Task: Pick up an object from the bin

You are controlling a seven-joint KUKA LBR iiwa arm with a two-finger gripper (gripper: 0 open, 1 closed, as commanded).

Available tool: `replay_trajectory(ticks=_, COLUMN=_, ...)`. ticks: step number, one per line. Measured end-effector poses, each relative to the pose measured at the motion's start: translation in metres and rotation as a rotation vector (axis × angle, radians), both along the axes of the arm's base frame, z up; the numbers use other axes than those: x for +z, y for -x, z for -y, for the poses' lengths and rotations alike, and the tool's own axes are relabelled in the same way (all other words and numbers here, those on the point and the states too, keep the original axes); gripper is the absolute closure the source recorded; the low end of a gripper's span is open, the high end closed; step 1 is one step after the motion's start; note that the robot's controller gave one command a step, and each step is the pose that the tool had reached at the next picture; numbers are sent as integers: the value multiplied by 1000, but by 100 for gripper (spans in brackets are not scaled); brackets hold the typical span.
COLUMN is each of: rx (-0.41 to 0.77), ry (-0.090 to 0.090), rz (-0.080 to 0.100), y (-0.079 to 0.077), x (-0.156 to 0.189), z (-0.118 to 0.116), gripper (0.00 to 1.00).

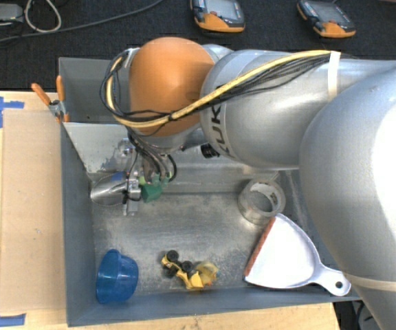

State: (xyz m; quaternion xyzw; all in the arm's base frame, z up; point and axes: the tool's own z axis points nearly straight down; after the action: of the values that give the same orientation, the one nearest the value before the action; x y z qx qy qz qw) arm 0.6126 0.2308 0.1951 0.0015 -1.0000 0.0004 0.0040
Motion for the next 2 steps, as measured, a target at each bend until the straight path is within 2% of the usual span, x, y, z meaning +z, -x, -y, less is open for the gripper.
replay_trajectory(ticks=1, rx=-5, ry=-1, rz=7, y=-2, x=4, z=1, gripper=0)
replay_trajectory(ticks=2, rx=91, ry=-3, rz=9, y=-8, x=-95, z=8, gripper=0)
